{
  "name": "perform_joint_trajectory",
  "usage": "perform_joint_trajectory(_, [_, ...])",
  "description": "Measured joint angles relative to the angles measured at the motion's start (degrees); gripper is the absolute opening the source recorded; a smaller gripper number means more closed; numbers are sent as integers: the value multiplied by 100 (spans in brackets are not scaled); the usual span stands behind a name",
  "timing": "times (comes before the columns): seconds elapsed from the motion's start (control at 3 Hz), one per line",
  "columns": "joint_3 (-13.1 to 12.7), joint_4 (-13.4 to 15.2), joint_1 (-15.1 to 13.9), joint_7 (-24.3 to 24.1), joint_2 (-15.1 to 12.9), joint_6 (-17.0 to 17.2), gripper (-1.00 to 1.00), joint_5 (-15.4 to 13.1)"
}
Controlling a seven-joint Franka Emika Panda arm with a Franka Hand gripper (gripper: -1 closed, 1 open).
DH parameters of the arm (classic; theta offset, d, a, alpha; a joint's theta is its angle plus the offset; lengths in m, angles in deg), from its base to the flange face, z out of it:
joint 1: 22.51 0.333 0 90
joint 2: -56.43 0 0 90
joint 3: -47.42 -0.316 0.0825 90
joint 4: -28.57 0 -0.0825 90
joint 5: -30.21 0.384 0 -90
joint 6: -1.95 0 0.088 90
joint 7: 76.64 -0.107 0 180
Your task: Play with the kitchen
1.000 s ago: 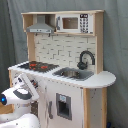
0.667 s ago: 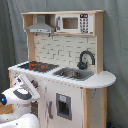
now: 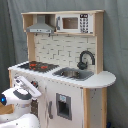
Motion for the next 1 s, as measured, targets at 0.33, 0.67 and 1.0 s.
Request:
perform_joint_trajectory(0.33, [-4,10,9,673,0,20,-100,0])
perform_joint_trajectory(0.67, [-5,14,20,1323,0,60,-100,0])
perform_joint_trajectory(1.0, [-6,19,33,2023,0,105,-100,0])
